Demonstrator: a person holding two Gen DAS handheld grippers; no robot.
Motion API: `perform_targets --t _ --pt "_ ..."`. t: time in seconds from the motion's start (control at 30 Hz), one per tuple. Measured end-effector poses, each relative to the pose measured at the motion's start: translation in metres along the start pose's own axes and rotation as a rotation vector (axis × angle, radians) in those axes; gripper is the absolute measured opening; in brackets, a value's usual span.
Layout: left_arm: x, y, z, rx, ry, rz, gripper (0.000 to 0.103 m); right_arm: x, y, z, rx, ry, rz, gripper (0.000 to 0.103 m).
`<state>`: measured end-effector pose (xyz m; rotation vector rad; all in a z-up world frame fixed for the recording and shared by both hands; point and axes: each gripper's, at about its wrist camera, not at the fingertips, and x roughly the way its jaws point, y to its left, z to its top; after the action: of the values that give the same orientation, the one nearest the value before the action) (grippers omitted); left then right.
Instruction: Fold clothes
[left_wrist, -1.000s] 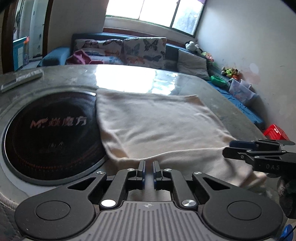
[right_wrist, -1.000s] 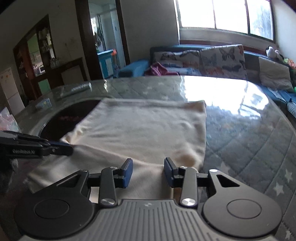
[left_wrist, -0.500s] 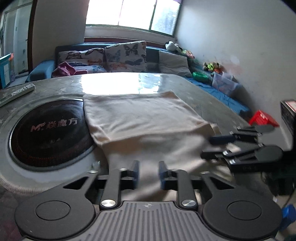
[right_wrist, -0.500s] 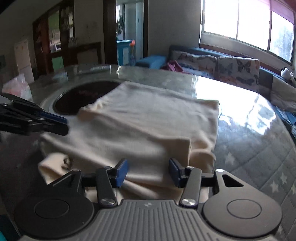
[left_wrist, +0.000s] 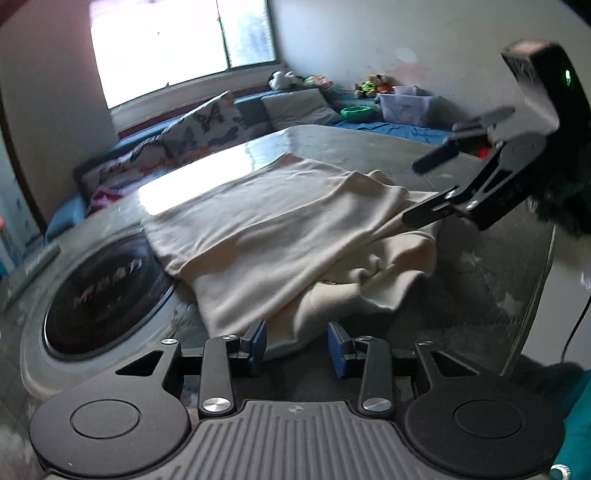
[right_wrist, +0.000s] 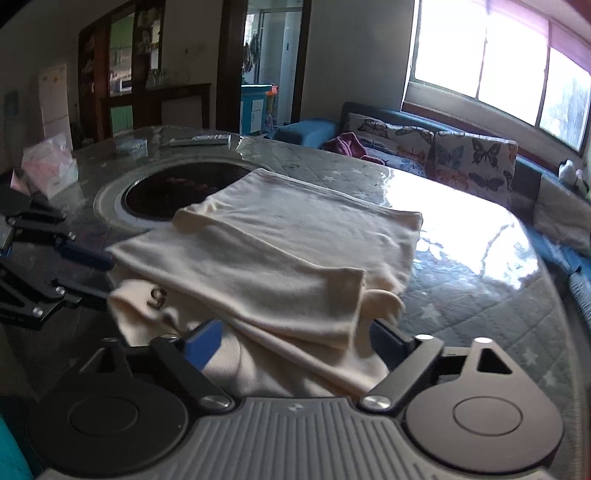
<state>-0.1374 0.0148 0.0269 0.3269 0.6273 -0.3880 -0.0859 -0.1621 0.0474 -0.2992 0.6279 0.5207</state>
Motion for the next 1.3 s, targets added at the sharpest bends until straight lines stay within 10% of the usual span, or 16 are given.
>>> perform_targets --t 0.37,0.53,0.83,1.0,1.13,1.3 --pt "0.013 -0.008 0.000 0.060 -0.047 0.000 0.039 -0.018 0.014 -0.021 -0.166 0.053 -0.010 0.103" --pt "0.012 -0.003 0.005 0.020 -0.065 -0.026 0.016 -0.017 0.026 -0.028 -0.248 0.064 0.013 0.103" --pt "0.007 0.021 0.029 -0.080 -0.093 -0.064 0.011 0.001 0.037 -0.019 -0.299 0.024 0.032 0.101" --pt "0.016 0.035 0.043 -0.123 -0.090 -0.081 0.011 0.014 0.040 -0.011 -0.315 0.000 0.035 0.082" --pt "0.022 0.039 0.044 -0.124 -0.078 -0.088 0.012 0.023 0.034 -0.002 -0.280 0.009 0.070 0.036" --pt "0.018 0.037 0.033 -0.112 -0.053 -0.074 0.020 0.027 0.011 0.017 -0.154 0.046 0.162 0.022"
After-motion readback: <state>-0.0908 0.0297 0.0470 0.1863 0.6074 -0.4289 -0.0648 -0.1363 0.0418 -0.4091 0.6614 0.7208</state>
